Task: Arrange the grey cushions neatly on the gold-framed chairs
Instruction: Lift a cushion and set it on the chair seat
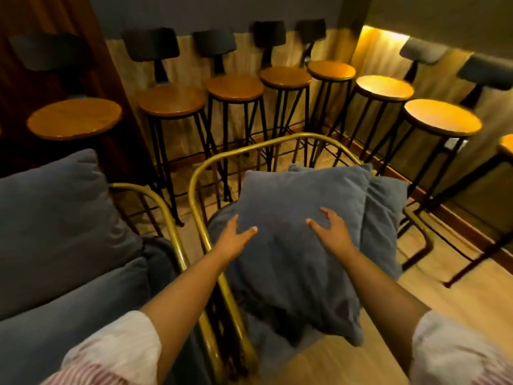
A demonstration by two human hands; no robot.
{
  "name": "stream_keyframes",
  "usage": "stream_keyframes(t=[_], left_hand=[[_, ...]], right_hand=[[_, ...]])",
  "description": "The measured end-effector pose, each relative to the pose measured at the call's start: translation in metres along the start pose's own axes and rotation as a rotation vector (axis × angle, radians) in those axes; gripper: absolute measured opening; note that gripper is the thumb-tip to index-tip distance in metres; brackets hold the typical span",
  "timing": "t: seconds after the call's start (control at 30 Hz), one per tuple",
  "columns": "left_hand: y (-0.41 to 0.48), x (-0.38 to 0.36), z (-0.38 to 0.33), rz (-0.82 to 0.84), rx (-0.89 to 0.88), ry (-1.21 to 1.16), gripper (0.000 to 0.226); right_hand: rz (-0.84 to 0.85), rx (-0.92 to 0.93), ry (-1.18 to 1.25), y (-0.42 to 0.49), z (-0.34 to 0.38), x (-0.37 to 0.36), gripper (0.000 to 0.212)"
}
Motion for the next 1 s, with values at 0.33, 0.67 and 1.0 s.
stream_keyframes(t=[0.33,0.67,1.0], left_hand=[[0.129,-0.033,-0.018,0.018,-0.002,0.047,0.049],[0.246,-0.032,0.032,0.048,0.123,-0.042,0.095],[0.224,-0.041,0.006,-0.083,0.101,-0.234,0.087]], right_hand=[[-0.16,-0.285,-0.152,0.046,-0.12,0.02,0.111],[-0.221,-0.229,-0.109,0.073,-0.209,0.025,0.121],[-0.381,-0.18,0.128,0.072,-0.186,0.048,0.1]])
Point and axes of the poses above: each hand's wrist, its own y-axis towards the middle knuckle, its own x-axis out of the back of the hand, z = x × y, the point moved 7 cm from there along y, towards the middle knuckle, and after that the axes turned 14 degrees about x, right-handed, at the moved point
